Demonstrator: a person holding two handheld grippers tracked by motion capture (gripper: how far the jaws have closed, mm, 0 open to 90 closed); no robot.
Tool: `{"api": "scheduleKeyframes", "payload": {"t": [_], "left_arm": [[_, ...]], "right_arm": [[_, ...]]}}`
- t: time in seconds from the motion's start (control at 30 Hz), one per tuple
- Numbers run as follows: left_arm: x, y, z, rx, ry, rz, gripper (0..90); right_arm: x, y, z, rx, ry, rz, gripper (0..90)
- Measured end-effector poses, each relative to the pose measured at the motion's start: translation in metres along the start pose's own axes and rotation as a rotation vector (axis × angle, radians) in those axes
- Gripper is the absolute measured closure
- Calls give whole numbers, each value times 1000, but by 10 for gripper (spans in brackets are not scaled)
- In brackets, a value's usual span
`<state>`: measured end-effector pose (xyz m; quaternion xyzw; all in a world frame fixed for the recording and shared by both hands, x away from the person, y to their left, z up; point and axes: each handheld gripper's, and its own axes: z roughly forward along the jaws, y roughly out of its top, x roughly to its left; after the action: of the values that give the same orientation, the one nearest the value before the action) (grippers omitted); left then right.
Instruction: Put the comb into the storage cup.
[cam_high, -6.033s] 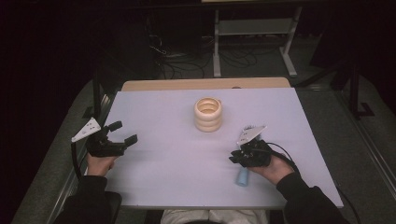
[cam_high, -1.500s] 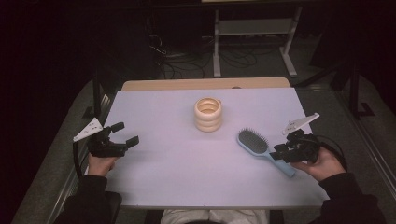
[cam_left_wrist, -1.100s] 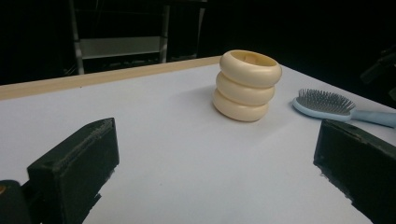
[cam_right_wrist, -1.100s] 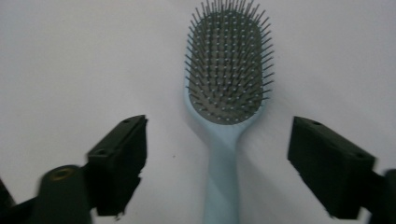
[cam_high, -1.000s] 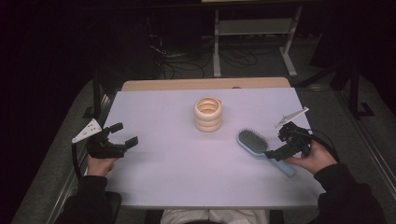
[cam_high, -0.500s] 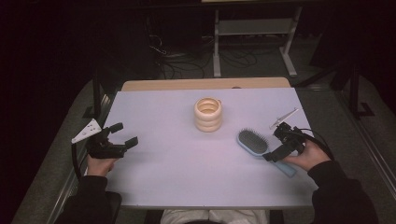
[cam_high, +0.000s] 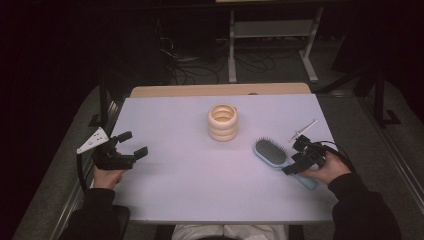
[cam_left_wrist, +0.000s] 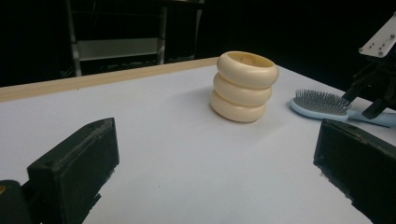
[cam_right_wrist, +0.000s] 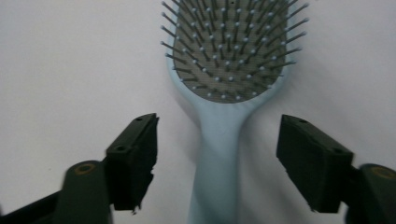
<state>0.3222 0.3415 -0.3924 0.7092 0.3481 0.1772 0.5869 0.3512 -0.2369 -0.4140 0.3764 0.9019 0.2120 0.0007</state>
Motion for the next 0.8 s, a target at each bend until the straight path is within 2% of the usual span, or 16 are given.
{"api": "scheduleKeyframes", "payload": {"t": [0.27,0.5,0.57,0.8], "left_arm": [[0,0,1,9,7,2,0],[0,0,2,12,7,5,0],[0,0,1,15,8,6,0],[0,0,2,16,6,9,0]], "right_arm": [[-2,-2,5,17,0,24,430],[-1,-2,11,38,-34,20,588],[-1,-2,11,34,-25,27,643],[-4,-4,11,21,-4,30,687]]}}
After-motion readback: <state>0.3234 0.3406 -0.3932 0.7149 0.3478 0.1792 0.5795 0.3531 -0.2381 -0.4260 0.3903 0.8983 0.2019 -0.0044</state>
